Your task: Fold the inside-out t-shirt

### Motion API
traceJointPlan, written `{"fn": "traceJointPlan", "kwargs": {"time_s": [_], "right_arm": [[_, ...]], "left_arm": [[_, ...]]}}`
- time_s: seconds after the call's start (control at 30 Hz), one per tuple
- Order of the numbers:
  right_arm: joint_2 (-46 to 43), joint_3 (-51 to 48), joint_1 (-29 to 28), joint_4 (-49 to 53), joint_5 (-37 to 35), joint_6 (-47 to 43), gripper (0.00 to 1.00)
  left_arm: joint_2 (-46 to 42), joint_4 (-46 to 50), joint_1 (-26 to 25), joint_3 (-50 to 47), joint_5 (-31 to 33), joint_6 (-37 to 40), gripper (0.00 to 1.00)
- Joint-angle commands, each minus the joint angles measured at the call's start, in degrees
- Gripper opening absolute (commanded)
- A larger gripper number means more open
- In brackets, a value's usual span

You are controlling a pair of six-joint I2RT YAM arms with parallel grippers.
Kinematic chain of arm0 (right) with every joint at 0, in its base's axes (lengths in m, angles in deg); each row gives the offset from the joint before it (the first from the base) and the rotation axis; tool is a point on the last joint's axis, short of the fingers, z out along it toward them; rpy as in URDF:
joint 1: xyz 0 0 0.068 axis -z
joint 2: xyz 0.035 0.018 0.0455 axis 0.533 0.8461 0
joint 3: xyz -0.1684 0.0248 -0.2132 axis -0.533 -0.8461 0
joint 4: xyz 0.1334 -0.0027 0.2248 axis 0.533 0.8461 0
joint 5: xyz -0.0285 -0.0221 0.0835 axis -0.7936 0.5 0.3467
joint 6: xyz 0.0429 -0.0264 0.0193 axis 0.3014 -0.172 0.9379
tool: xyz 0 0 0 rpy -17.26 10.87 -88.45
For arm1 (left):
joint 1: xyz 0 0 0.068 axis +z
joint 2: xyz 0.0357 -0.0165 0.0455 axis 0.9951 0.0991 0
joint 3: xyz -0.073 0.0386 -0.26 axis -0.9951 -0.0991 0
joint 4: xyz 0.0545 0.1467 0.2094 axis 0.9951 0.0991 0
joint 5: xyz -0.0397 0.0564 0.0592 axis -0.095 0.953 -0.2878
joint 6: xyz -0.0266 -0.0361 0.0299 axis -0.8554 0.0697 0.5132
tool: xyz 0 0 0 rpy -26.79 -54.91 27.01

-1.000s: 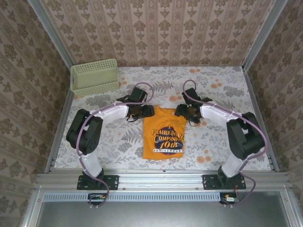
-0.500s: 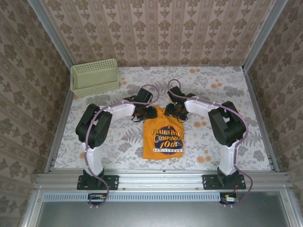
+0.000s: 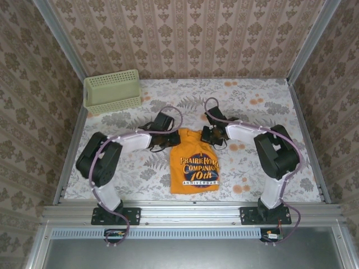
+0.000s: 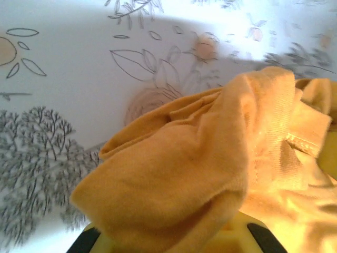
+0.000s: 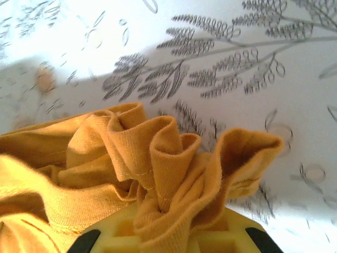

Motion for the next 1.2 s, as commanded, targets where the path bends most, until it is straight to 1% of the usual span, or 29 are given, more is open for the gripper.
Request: {"fn": "traceJointPlan", "kwargs": {"time_s": [0.0, 0.07, 0.13, 0.17, 0.3, 0.37, 0.4, 0.47, 0.53, 0.57, 0.67, 0.77, 0.8, 0.9, 0.97, 1.03, 1.17], "right_arm": [[-6.55, -3.0, 2.22, -4.7, 5.31, -1.26, 0.0], [-8.55, -2.62, 3.17, -6.09, 7.3, -1.03, 0.0], [-9.47, -0.19, 4.27, -5.8, 7.72, -1.41, 0.0], [-9.42, 2.16, 5.01, -4.72, 7.42, -2.15, 0.0], [-6.17, 17.37, 7.37, 2.03, 5.2, -7.06, 0.0], [-5.01, 23.93, 7.91, 3.69, 4.3, -9.36, 0.0], [-4.68, 26.46, 7.99, 4.24, 3.67, -10.71, 0.0], [-5.19, 27.87, 7.95, 4.1, 3.55, -12.14, 0.0], [-7.3, 24.41, 7.72, 1.39, 4.07, -13.25, 0.0], [-8.77, 20.9, 7.46, -1.0, 4.52, -13.83, 0.0], [-13.27, 8.39, 6.24, -7.25, 5.05, -14.57, 0.0], [-17.72, -4.88, 4.84, -12.67, 6.04, -13.17, 0.0], [-19.32, -8.85, 4.38, -13.86, 6.31, -12.23, 0.0], [-23.61, -17.07, 2.56, -14.36, 6.24, -9.92, 0.0], [-27.28, -20.14, 1.25, -13.92, 5.8, -8.43, 0.0], [-28.61, -20.78, 0.55, -12.36, 5.22, -7.3, 0.0], [-26.91, -17.14, 0.45, -9.84, 3.25, -6.75, 0.0]], "left_arm": [[-5.84, -5.33, 1.4, -3.28, 0.26, -0.67, 0.0], [-7.29, -6.92, 2.2, -3.31, -0.98, -1.07, 0.0], [-7.9, -7.52, 3.26, -1.53, -1.73, -0.61, 0.0], [-7.57, -6.92, 4.24, 0.64, -2.21, -0.12, 0.0], [-5.44, -4.64, 8.68, 12.57, -4.75, 2.6, 0.0], [-5.27, -3.96, 9.58, 17.63, -5.23, 3.91, 0.0], [-5.63, -3.2, 11.26, 19.75, -5.28, 4.76, 0.0], [-7.06, -2.94, 11.14, 20.93, -5.35, 6.36, 0.0], [-9.63, -4.73, 10.26, 17.65, -5.59, 7.58, 0.0], [-11.3, -6.21, 8.66, 14.5, -5.55, 8.19, 0.0], [-16.23, -11.33, 4.86, 2.12, -4.42, 8.95, 0.0], [-19.96, -16.38, 0.69, -9.88, -4.33, 7.97, 0.0], [-21.1, -17.28, -0.68, -13.06, -4.24, 7.32, 0.0], [-24.53, -15.93, -4.29, -18.63, -2.17, 5.19, 0.0], [-26.65, -15.61, -5.93, -20.6, -1.52, 3.53, 0.0], [-27.8, -14.58, -6.49, -20.84, -0.45, 2.43, 0.0], [-25.88, -13.24, -4.3, -19.3, 2.01, 0.1, 0.0]]}}
